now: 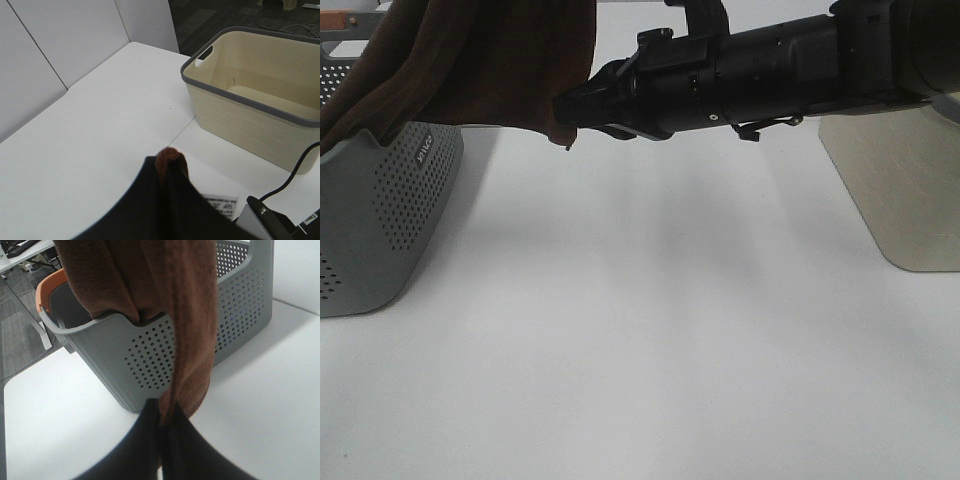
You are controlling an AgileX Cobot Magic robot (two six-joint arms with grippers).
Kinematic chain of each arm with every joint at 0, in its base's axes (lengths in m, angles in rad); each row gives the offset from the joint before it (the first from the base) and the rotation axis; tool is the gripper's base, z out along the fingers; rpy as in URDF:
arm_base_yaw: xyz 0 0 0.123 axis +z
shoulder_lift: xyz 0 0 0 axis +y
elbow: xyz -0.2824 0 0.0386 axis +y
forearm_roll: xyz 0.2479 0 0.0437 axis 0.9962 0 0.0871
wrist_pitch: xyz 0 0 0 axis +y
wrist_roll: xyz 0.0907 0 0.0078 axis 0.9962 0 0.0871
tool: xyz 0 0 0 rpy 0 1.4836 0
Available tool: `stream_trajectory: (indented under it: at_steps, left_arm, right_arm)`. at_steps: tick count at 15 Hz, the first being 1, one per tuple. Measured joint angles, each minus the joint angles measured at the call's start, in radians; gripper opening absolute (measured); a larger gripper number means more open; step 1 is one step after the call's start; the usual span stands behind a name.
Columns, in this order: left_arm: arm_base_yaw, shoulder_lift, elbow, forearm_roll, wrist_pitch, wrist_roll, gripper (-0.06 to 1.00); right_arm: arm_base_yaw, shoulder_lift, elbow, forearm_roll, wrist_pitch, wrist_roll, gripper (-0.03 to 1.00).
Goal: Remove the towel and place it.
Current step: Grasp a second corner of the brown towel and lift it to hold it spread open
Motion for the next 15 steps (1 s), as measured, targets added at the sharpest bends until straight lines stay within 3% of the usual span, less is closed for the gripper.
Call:
stream_trajectory:
  at_steps: [3,6,8,9,10,12,13,15]
  left_arm:
    - [0.000,0.001,0.000,0.011,0.000,-0.021,0.00]
    - [0.000,0.029,0.000,0.134,-0.001,-0.140,0.00]
    - [0.000,0.083,0.000,0.250,-0.001,-0.249,0.00]
    - [0.000,0.113,0.000,0.297,-0.001,-0.301,0.00]
    - [0.000,0.130,0.000,0.316,-0.001,-0.328,0.00]
    - [0.000,0.208,0.000,0.334,-0.001,-0.407,0.00]
    - [0.000,0.217,0.000,0.333,-0.001,-0.410,0.00]
    - [0.000,0.200,0.000,0.332,-0.004,-0.410,0.00]
  right_arm:
    - [0.000,0.000,0.000,-0.021,-0.027,0.155,0.00]
    - [0.000,-0.051,0.000,-0.274,-0.049,0.453,0.00]
    - [0.000,-0.100,-0.020,-0.578,-0.039,0.751,0.00]
    - [0.000,-0.120,-0.041,-0.764,-0.011,0.953,0.00]
    - [0.000,-0.126,-0.055,-0.840,0.012,1.057,0.00]
    - [0.000,-0.154,-0.168,-1.338,0.225,1.551,0.00]
    - [0.000,-0.164,-0.212,-1.461,0.300,1.661,0.00]
    - [0.000,-0.190,-0.287,-1.650,0.428,1.776,0.00]
